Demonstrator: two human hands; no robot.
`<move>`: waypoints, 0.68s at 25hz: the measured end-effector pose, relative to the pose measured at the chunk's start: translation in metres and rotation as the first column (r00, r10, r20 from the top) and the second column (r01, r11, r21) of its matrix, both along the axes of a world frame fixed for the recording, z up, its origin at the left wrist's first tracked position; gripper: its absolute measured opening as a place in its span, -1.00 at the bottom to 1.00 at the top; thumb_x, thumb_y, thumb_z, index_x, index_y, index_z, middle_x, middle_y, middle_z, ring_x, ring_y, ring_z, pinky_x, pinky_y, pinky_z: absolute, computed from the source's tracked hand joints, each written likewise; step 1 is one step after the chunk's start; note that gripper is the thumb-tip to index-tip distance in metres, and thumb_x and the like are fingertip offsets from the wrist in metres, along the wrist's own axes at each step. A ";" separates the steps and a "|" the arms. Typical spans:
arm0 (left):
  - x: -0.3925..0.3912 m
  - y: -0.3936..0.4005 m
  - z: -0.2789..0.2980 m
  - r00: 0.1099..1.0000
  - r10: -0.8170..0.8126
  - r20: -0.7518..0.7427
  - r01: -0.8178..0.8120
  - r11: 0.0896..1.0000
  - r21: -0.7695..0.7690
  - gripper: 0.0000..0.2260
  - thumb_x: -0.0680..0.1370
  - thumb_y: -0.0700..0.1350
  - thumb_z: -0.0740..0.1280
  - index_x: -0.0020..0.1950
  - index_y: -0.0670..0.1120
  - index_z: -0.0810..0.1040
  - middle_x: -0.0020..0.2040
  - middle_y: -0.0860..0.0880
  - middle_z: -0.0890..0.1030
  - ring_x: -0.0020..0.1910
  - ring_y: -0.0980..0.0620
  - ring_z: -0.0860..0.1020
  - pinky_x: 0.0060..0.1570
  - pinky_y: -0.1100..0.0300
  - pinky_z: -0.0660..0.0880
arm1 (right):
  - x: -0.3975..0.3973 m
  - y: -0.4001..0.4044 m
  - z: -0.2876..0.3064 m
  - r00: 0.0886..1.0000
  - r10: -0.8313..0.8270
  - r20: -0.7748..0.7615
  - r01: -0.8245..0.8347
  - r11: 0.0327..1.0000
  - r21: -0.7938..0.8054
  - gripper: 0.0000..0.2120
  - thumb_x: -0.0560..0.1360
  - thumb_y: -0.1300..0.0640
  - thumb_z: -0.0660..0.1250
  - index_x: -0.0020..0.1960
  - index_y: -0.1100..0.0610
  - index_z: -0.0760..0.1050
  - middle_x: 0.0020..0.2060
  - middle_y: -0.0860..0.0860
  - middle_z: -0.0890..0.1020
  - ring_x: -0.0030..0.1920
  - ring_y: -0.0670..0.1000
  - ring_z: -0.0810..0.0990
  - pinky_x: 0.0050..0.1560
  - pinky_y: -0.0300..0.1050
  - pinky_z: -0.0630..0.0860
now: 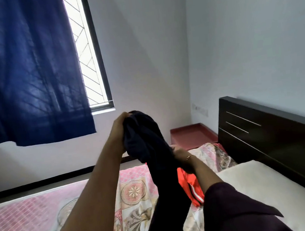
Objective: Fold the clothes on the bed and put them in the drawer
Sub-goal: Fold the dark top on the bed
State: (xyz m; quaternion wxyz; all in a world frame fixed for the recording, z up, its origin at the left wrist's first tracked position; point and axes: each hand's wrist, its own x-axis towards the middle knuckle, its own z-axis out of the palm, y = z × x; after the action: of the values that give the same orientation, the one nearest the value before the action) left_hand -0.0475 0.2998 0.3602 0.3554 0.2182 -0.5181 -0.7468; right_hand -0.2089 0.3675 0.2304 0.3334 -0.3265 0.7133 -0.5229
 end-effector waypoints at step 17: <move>0.028 -0.123 -0.126 0.850 0.135 0.510 -0.123 0.991 -0.057 -0.80 0.57 -0.25 0.14 0.01 -0.26 0.54 -0.16 -0.20 0.57 -0.24 -0.11 0.59 -0.25 0.16 0.54 | 0.052 -0.086 0.070 0.678 -0.409 0.611 0.650 0.722 -0.238 -0.76 0.60 0.12 0.11 -0.11 0.20 0.48 -0.15 0.12 0.55 -0.14 0.10 0.50 -0.15 -0.15 0.45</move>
State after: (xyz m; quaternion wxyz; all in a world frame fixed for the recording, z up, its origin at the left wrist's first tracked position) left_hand -0.0191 0.1767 0.2346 0.2563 0.4392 -0.5864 -0.6306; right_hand -0.1569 0.2816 0.3003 0.2588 -0.0115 0.5239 -0.8114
